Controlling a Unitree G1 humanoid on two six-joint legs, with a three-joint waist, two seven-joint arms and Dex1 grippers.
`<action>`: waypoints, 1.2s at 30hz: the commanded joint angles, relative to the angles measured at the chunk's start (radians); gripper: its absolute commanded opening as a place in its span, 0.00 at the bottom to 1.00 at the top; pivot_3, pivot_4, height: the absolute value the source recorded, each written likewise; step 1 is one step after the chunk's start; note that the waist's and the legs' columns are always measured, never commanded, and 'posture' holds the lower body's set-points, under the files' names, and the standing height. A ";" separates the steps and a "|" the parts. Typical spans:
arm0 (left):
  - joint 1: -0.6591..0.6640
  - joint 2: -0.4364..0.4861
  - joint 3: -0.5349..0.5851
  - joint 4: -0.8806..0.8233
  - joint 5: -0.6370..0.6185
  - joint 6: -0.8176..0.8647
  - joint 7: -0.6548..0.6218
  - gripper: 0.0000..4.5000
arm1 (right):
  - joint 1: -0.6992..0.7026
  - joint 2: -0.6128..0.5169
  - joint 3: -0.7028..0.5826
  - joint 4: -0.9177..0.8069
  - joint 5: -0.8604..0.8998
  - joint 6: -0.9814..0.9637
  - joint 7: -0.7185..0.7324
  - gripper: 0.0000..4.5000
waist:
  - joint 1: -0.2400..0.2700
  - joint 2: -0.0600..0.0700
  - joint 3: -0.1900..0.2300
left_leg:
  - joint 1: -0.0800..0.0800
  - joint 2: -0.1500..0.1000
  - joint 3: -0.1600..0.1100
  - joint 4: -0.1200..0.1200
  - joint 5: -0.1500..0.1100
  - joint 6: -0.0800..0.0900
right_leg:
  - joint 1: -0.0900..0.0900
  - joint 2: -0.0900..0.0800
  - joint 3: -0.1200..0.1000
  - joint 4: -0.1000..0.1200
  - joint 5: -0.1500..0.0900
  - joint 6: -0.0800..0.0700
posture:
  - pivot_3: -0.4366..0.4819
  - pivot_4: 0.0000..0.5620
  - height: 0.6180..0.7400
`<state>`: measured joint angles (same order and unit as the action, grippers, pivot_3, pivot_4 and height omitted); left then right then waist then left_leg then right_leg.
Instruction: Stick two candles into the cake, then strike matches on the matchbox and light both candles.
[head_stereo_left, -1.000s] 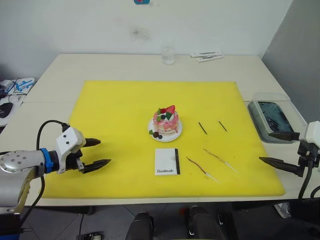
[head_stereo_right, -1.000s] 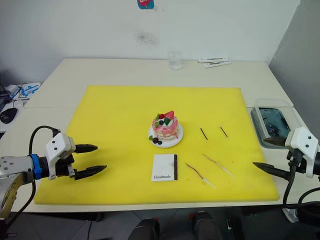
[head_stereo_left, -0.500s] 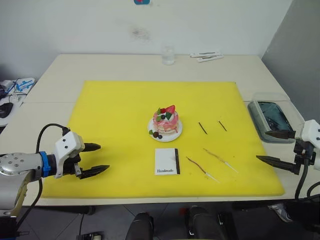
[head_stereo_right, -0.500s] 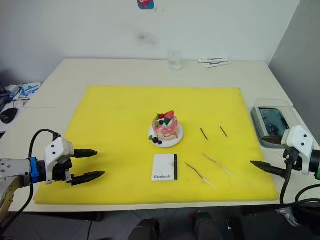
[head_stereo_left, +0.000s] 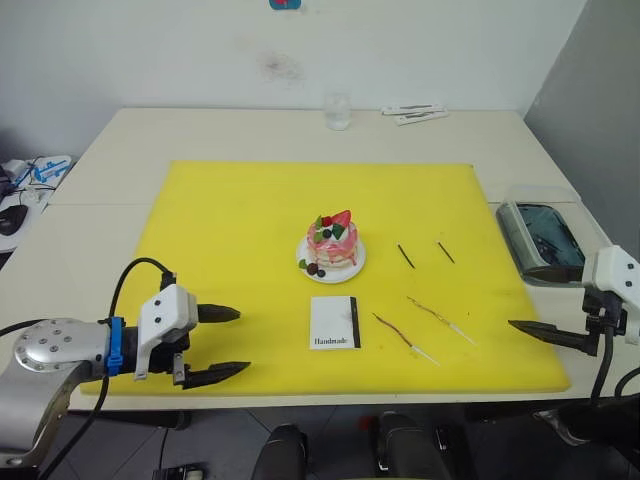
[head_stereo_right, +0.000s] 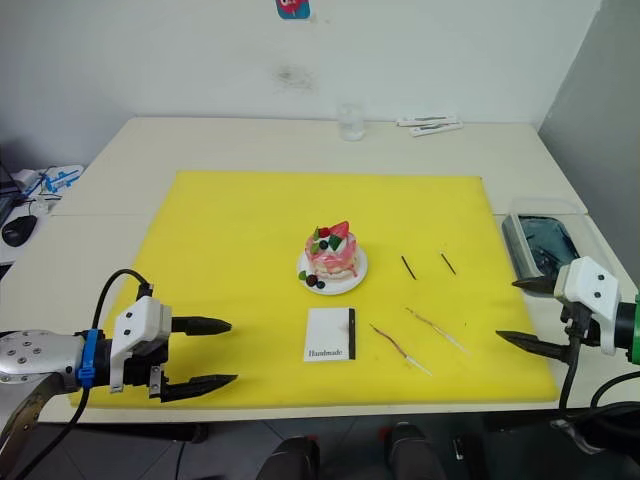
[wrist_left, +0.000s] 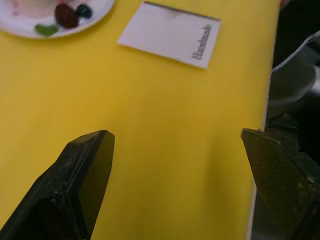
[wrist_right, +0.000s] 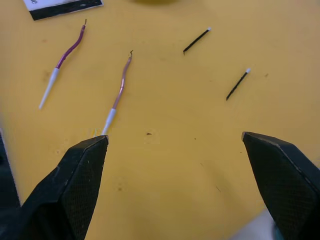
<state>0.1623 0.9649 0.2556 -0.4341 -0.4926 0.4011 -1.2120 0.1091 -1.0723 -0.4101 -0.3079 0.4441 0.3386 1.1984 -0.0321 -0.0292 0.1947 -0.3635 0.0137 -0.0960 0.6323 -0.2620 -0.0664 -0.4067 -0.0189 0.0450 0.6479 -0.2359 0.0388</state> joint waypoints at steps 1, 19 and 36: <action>-0.014 -0.009 -0.021 -0.094 -0.063 0.030 0.007 0.99 | 0.005 -0.028 -0.031 -0.085 0.005 0.040 -0.014 1.00 | 0.000 0.000 0.000 | 0.000 0.000 0.000 0.000 0.000 0.000 | 0.000 0.000 0.000 0.000 0.000 0.000 | 0.48 0.27 1.00; -0.204 -0.094 -0.218 -0.193 -0.122 0.088 0.080 0.99 | -0.470 0.054 0.471 -0.383 -0.002 0.850 -0.449 1.00 | 0.000 0.000 0.000 | -0.001 0.000 -0.001 0.003 0.000 0.000 | 0.000 0.000 0.000 0.000 0.001 0.001 | 0.48 0.27 1.00; -0.256 -0.164 -0.249 -0.215 -0.153 0.090 0.148 0.99 | -0.594 0.086 0.692 -0.324 -0.042 0.899 -0.488 1.00 | 0.000 0.000 0.000 | -0.003 -0.001 -0.002 0.003 0.000 0.000 | 0.000 0.000 -0.001 -0.001 0.002 0.004 | 0.48 0.27 1.00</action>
<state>-0.0857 0.8041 0.0050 -0.6192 -0.6276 0.4954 -1.0717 -0.4737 -0.9682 0.2823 -0.6215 0.4131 1.2524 0.7024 -0.0316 -0.0291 0.1948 -0.3662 0.0131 -0.0982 0.6356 -0.2621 -0.0664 -0.4072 -0.0186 0.0440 0.6472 -0.2335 0.0429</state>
